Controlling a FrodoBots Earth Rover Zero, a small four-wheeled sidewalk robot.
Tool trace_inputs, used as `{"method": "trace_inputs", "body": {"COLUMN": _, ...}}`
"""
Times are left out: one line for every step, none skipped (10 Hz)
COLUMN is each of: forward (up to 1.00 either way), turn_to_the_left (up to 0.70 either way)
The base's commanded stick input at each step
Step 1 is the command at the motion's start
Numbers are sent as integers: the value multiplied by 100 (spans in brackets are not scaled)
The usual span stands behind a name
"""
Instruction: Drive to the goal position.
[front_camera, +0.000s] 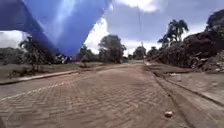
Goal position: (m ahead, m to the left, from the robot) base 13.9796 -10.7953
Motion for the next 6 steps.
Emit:
{"method": "trace_inputs", "body": {"forward": 70, "turn_to_the_left": 0}}
{"method": "trace_inputs", "body": {"forward": 70, "turn_to_the_left": 0}}
{"method": "trace_inputs", "body": {"forward": 70, "turn_to_the_left": 0}}
{"method": "trace_inputs", "body": {"forward": 70, "turn_to_the_left": 22}}
{"method": "trace_inputs", "body": {"forward": 70, "turn_to_the_left": 2}}
{"method": "trace_inputs", "body": {"forward": 70, "turn_to_the_left": 0}}
